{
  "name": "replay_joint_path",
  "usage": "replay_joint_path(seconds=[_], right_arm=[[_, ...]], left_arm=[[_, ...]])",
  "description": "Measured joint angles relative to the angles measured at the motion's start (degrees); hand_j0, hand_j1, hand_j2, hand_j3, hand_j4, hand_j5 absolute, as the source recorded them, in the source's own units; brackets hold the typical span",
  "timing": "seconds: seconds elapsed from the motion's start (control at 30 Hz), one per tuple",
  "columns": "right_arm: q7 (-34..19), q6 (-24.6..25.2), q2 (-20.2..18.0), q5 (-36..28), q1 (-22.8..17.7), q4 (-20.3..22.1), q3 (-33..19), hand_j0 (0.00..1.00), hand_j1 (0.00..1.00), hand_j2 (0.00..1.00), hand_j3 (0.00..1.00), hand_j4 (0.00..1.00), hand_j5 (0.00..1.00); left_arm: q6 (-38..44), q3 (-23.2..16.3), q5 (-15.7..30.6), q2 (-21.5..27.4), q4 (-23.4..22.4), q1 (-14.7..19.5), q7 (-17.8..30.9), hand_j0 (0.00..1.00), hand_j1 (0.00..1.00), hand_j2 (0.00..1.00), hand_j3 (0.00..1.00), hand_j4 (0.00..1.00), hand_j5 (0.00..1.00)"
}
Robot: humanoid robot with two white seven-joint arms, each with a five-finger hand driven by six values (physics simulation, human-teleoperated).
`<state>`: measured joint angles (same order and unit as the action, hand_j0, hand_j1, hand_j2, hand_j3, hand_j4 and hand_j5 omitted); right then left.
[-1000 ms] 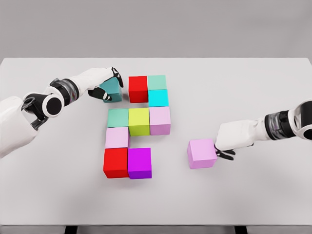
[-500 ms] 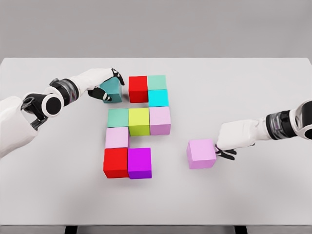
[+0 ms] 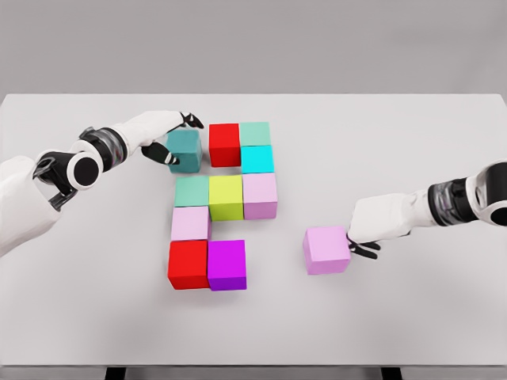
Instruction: Assemble the squares on the desktop into the number 2
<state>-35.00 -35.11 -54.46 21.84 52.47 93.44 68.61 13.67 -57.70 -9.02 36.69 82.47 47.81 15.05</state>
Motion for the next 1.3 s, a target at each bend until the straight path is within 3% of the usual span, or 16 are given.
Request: replay_joint_path(seconds=[0.47, 0.6, 1.0, 1.3], right_arm=[[-0.01, 0.02, 0.38, -0.15, 0.09, 1.02, -0.03, 0.12, 0.12, 0.12, 0.12, 0.12, 0.12], [0.00, 0.01, 0.49, -0.18, 0.00, 0.93, -0.03, 0.12, 0.12, 0.12, 0.12, 0.12, 0.12], [0.00, 0.00, 0.44, -0.05, 0.00, -1.62, -0.11, 0.12, 0.12, 0.12, 0.12, 0.12, 0.12], [0.00, 0.00, 1.97, -0.05, 0.09, -0.55, -0.04, 0.12, 0.12, 0.12, 0.12, 0.12, 0.12]], left_arm=[[0.13, 0.49, 0.05, 0.27, -0.12, 0.00, -0.13, 0.88, 0.88, 0.88, 0.88, 0.88, 0.88], [0.08, 0.54, 0.45, 0.27, -0.12, -0.44, -0.16, 1.00, 1.00, 1.00, 1.00, 1.00, 1.00], [0.00, 0.78, 1.58, -0.06, -0.38, -0.61, -0.57, 1.00, 1.00, 1.00, 1.00, 1.00, 1.00], [-0.34, 1.09, 2.13, -1.36, -2.83, -0.62, -0.80, 1.00, 1.00, 1.00, 1.00, 1.00, 1.00]])
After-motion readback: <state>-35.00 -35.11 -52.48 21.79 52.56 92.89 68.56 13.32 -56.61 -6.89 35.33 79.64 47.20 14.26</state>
